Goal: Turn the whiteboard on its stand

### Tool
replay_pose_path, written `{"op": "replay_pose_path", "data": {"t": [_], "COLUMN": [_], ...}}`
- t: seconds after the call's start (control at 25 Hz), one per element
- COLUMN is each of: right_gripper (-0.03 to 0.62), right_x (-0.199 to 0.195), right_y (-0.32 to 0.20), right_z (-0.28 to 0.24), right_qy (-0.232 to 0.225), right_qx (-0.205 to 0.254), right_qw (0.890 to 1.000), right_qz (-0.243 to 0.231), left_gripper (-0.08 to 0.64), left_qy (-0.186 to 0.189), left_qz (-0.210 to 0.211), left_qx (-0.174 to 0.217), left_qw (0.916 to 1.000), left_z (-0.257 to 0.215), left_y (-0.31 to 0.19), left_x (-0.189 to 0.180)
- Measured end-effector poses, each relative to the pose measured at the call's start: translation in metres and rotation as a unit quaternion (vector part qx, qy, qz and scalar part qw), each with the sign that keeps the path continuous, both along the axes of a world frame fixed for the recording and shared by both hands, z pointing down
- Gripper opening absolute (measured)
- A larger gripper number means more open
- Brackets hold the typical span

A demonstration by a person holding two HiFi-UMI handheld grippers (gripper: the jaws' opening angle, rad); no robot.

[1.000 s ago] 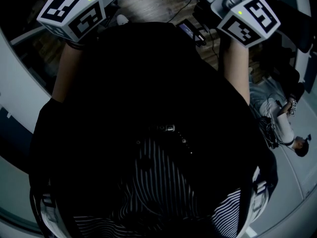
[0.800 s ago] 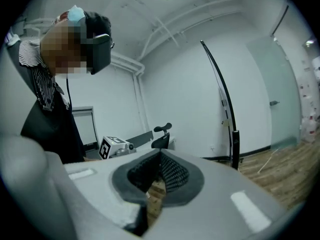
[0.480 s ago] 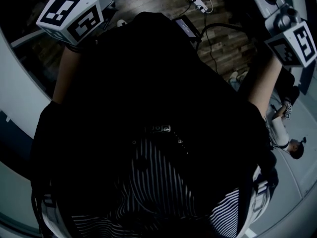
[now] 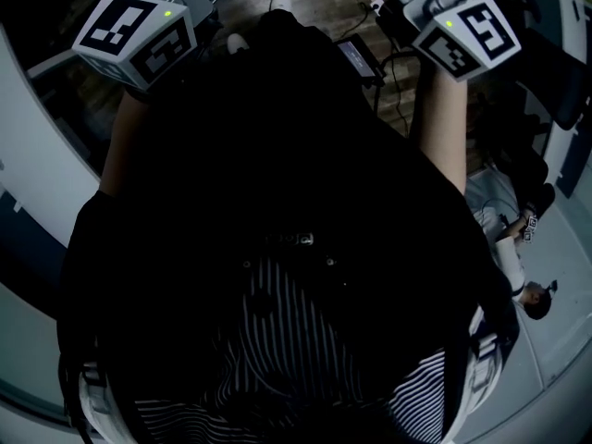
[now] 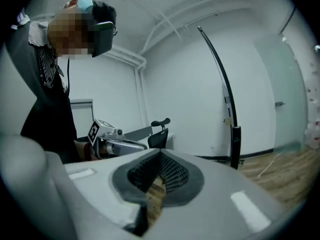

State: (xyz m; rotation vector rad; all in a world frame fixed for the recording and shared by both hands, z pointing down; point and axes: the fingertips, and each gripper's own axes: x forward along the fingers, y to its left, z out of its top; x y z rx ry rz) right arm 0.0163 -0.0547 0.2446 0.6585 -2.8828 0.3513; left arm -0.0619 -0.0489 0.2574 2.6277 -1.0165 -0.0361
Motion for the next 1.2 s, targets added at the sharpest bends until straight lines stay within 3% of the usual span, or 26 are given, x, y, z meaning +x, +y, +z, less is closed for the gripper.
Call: {"op": "replay_pose_path", "data": {"t": [0.24,0.48,0.92,1.2], "right_gripper": [0.002,0.002,0.002,0.002], "right_x": [-0.018,-0.015,-0.016,-0.002], "right_y": [0.01,-0.028,-0.073,-0.108], "right_z": [0.006,0.005,0.004,0.009], "right_qy": [-0.039,-0.042,-0.061,-0.067], "right_qx": [-0.027,-0.003,-0.005,-0.013], "right_qw": [0.998,0.998,0.996,0.996], "right_qz": [-0.034,-0.046,-0.07,-0.056], "left_gripper": [0.002,0.002,0.002,0.002], "left_qy": [0.003,-0.005,-0.025,-0.001], "left_qz": [-0.019,-0.03,-0.035,-0.034], "left_qx": [0.007,0.0,0.01,-0.003], "left_qw": [0.9998,0.9995,0.999,0.9994], "left_z": [-0.008,-0.009,-0.013,-0.008], "left_y": [-0.01,-0.07,-0.113,-0.139], "left_x": [0.001,0.031,0.04,0.045]}}
